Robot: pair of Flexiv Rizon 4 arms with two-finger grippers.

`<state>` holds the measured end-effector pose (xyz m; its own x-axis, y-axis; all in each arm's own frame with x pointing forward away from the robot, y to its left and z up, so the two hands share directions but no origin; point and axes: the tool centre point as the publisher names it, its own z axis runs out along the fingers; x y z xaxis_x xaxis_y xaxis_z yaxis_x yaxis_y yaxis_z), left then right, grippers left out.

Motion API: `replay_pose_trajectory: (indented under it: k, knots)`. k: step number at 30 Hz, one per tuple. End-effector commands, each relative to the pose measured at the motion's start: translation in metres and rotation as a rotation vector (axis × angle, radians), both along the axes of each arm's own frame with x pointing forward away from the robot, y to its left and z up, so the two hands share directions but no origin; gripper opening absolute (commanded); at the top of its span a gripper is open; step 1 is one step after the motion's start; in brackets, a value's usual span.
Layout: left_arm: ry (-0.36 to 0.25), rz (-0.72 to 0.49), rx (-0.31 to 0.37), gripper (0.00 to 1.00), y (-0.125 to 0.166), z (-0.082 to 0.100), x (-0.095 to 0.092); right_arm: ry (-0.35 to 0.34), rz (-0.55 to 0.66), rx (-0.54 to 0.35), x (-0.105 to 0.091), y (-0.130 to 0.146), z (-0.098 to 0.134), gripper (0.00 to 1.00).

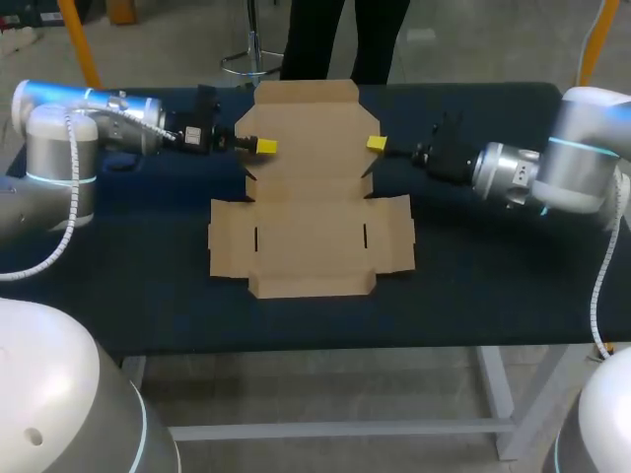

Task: Assemble the packaging by folding the flat box into shape, placing the metal phone stand inside, and closing the box properly

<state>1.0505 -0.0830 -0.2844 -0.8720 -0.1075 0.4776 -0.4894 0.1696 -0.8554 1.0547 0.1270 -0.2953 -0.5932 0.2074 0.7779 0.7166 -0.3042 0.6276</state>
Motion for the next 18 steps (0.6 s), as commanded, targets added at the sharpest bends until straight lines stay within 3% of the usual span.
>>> replay_pose_trajectory:
  k: [1, 18]
  knots:
    - [0.004, -0.019, -0.007, 0.46, -0.0007, -0.0029, 0.0055, -0.007, 0.006, 0.007, 0.0040, 0.0004, -0.0013, 0.00]
    - [0.016, -0.037, -0.011, 0.31, -0.0017, -0.0057, 0.0042, -0.011, 0.013, 0.014, 0.0078, 0.0025, -0.0014, 0.00]
